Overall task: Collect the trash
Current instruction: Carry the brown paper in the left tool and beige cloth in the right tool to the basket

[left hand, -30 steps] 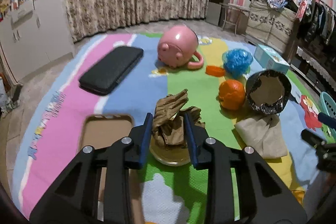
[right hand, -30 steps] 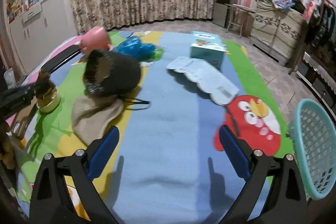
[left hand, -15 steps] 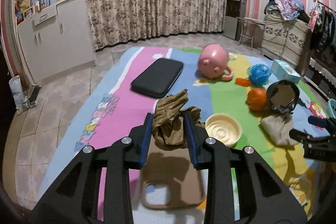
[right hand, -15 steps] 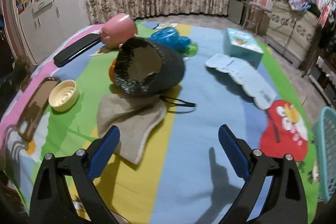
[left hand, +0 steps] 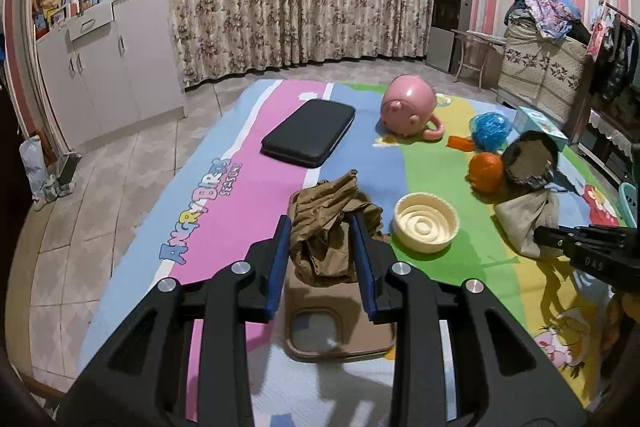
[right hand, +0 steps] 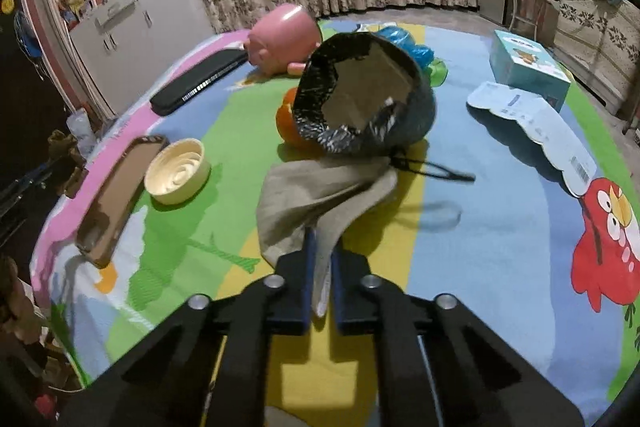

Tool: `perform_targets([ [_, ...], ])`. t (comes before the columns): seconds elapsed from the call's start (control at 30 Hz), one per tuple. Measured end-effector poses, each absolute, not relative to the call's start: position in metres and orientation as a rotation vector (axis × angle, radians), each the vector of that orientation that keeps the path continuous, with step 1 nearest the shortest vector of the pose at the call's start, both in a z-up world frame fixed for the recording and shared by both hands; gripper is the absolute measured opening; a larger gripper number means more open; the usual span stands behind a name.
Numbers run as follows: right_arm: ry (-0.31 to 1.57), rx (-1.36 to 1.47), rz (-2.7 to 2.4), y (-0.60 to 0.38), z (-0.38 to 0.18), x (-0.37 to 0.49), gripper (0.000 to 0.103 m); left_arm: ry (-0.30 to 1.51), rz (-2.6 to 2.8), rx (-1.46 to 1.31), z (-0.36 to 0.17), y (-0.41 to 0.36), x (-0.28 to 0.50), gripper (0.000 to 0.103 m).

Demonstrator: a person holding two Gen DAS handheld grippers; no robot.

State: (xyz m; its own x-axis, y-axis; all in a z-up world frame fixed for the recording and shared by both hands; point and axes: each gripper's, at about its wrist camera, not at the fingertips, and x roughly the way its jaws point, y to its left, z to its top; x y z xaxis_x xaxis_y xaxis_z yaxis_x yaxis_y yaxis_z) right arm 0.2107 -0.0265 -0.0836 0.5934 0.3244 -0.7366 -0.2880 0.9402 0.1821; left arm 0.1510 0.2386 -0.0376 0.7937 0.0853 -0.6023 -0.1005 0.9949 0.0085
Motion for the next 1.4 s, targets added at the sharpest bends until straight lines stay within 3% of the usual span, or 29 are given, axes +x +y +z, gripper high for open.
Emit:
perform_targets([
  [0.77,0.625,0.136,0.020,-0.248,-0.007,0.137,0.003,0.570,-0.051,0.026,0.004,0.105,0.166,0.029],
  [1.4,0.517,0.261,-0.250,-0.384,-0.006,0.100,0.003,0.494,-0.277,0.073,0.031,-0.068,0.187,0.029],
])
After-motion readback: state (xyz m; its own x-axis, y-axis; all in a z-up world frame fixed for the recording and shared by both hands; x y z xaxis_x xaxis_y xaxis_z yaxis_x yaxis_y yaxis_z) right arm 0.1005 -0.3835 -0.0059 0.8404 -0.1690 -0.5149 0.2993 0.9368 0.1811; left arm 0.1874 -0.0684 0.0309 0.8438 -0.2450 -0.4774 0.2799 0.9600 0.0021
